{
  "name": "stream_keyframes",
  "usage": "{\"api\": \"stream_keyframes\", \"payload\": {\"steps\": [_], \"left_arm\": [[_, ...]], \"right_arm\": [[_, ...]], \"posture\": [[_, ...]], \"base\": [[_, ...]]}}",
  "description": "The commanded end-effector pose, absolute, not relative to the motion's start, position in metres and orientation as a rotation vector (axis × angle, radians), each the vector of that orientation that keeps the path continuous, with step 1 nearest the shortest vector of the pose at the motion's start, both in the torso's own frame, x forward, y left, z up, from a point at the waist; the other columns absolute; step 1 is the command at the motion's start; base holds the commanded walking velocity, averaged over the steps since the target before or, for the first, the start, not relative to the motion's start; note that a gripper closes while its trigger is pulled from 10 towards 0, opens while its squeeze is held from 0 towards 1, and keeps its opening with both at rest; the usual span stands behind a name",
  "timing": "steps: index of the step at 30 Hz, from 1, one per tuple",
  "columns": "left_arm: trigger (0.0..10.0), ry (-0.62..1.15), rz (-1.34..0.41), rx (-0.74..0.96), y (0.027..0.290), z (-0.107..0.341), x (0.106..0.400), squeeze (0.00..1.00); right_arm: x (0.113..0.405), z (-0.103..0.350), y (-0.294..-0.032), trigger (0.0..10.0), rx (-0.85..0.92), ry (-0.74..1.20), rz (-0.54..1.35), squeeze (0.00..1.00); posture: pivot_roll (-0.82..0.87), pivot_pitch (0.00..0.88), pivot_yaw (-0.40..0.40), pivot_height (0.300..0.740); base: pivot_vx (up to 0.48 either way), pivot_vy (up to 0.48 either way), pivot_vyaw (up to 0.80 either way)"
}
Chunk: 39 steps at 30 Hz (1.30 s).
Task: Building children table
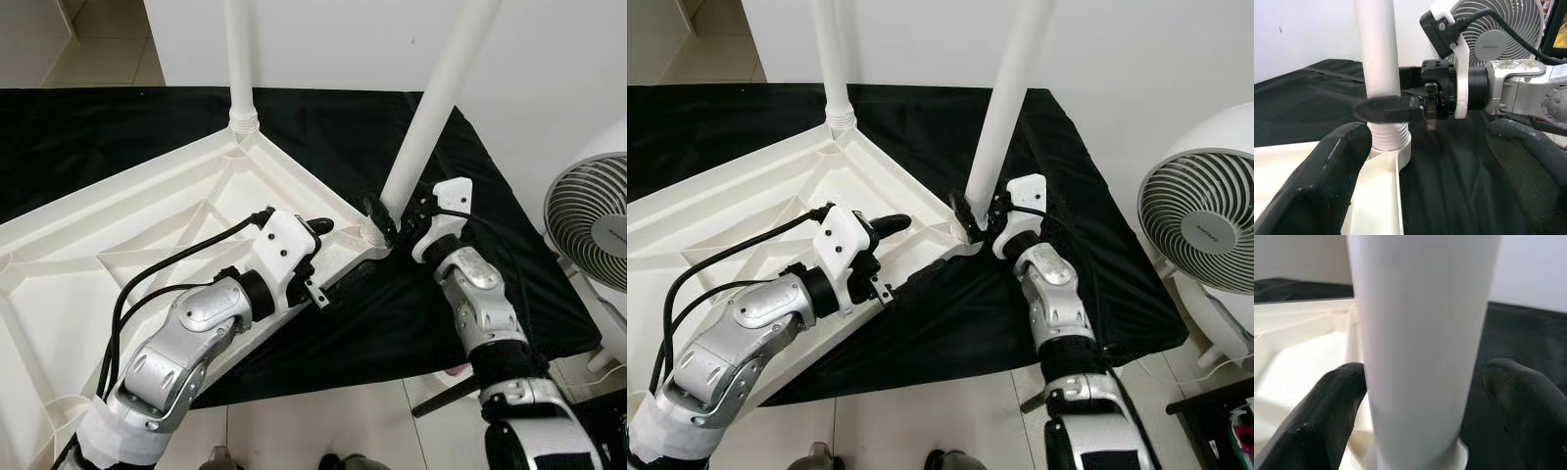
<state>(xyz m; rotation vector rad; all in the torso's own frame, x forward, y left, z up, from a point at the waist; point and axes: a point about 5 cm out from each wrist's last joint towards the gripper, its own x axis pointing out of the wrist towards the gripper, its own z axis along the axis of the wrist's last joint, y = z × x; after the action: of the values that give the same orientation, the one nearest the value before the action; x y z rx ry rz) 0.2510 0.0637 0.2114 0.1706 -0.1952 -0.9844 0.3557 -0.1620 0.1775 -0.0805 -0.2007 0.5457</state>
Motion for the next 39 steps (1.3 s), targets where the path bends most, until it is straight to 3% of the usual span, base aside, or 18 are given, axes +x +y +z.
{"api": "stream_keyframes", "payload": {"steps": [1, 10, 11, 12, 13, 16, 17, 18, 19, 20, 21, 22, 24, 33, 34, 35, 36, 39], "left_arm": [[10.0, -0.176, -1.026, 0.179, 0.061, 0.209, 0.249, 0.00], [10.0, -0.172, -1.040, 0.182, 0.060, 0.209, 0.249, 0.00], [10.0, -0.173, -1.039, 0.182, 0.059, 0.209, 0.249, 0.00], [10.0, -0.173, -1.039, 0.182, 0.059, 0.209, 0.249, 0.00], [10.0, -0.174, -1.039, 0.182, 0.059, 0.209, 0.249, 0.00], [10.0, -0.174, -1.038, 0.182, 0.059, 0.209, 0.249, 0.00], [10.0, -0.174, -1.038, 0.183, 0.059, 0.209, 0.249, 0.00], [10.0, -0.174, -1.038, 0.183, 0.059, 0.209, 0.249, 0.00], [10.0, -0.174, -1.039, 0.183, 0.059, 0.209, 0.249, 0.00], [10.0, -0.174, -1.039, 0.183, 0.059, 0.209, 0.249, 0.00], [10.0, -0.174, -1.039, 0.183, 0.059, 0.209, 0.249, 0.00], [10.0, -0.175, -1.038, 0.183, 0.059, 0.209, 0.249, 0.00], [10.0, -0.175, -1.038, 0.183, 0.059, 0.209, 0.249, 0.00], [10.0, -0.176, -1.038, 0.180, 0.058, 0.209, 0.248, 0.00], [10.0, -0.177, -1.039, 0.179, 0.058, 0.209, 0.248, 0.00], [10.0, -0.177, -1.039, 0.179, 0.058, 0.209, 0.248, 0.00], [10.0, -0.177, -1.039, 0.178, 0.058, 0.209, 0.248, 0.00], [10.0, -0.176, -1.039, 0.178, 0.058, 0.209, 0.248, 0.00]], "right_arm": [[0.355, 0.172, -0.162, 10.0, -0.082, -0.173, 0.583, 0.00], [0.366, 0.171, -0.158, 9.9, -0.150, -0.138, 0.681, 0.00], [0.368, 0.172, -0.157, 9.2, -0.146, -0.144, 0.677, 0.00], [0.370, 0.173, -0.157, 9.2, -0.143, -0.147, 0.675, 0.00], [0.371, 0.174, -0.156, 10.0, -0.150, -0.154, 0.676, 0.00], [0.372, 0.175, -0.156, 10.0, -0.152, -0.156, 0.683, 0.00], [0.373, 0.174, -0.155, 8.1, -0.155, -0.151, 0.687, 0.00], [0.373, 0.174, -0.155, 8.1, -0.155, -0.151, 0.687, 0.00], [0.373, 0.173, -0.155, 4.9, -0.161, -0.144, 0.685, 0.00], [0.373, 0.173, -0.155, 4.9, -0.161, -0.144, 0.685, 0.00], [0.374, 0.172, -0.155, 4.0, -0.166, -0.136, 0.686, 0.00], [0.374, 0.171, -0.155, 0.7, -0.167, -0.130, 0.690, 0.00], [0.374, 0.169, -0.156, 0.0, -0.166, -0.118, 0.690, 0.00], [0.373, 0.159, -0.157, 0.0, -0.149, -0.088, 0.677, 0.00], [0.372, 0.157, -0.158, 1.1, -0.148, -0.082, 0.662, 0.00], [0.372, 0.157, -0.158, 1.1, -0.148, -0.082, 0.662, 0.00], [0.372, 0.155, -0.157, 10.0, -0.151, -0.072, 0.646, 0.00], [0.372, 0.151, -0.156, 10.0, -0.128, -0.056, 0.602, 0.00]], "posture": [[0.18, 0.101, -0.030, 0.740], [0.19, 0.098, -0.025, 0.740], [0.19, 0.096, -0.026, 0.740], [0.19, 0.096, -0.026, 0.740], [0.19, 0.094, -0.026, 0.740], [0.19, 0.093, -0.026, 0.740], [0.19, 0.092, -0.027, 0.740], [0.19, 0.092, -0.027, 0.740], [0.19, 0.092, -0.027, 0.740], [0.19, 0.092, -0.027, 0.740], [0.19, 0.091, -0.028, 0.740], [0.19, 0.092, -0.029, 0.740], [0.19, 0.092, -0.029, 0.740], [0.18, 0.096, -0.033, 0.740], [0.18, 0.096, -0.034, 0.740], [0.18, 0.096, -0.034, 0.740], [0.18, 0.097, -0.034, 0.740], [0.18, 0.097, -0.035, 0.740]], "base": [[0.000, 0.000, 0.00], [0.000, 0.000, 0.00], [0.000, 0.000, 0.00], [0.000, 0.000, 0.00], [0.000, 0.000, 0.00], [0.000, 0.000, 0.00], [0.000, 0.000, 0.00], [0.000, 0.000, 0.00], [0.000, 0.000, 0.00], [0.000, 0.000, 0.00], [0.000, 0.000, 0.00], [0.000, 0.000, 0.00], [0.000, 0.000, 0.00], [0.000, 0.000, 0.00], [0.000, 0.000, 0.00], [0.000, 0.000, 0.00], [0.000, 0.000, 0.00], [0.000, 0.000, 0.00]]}}
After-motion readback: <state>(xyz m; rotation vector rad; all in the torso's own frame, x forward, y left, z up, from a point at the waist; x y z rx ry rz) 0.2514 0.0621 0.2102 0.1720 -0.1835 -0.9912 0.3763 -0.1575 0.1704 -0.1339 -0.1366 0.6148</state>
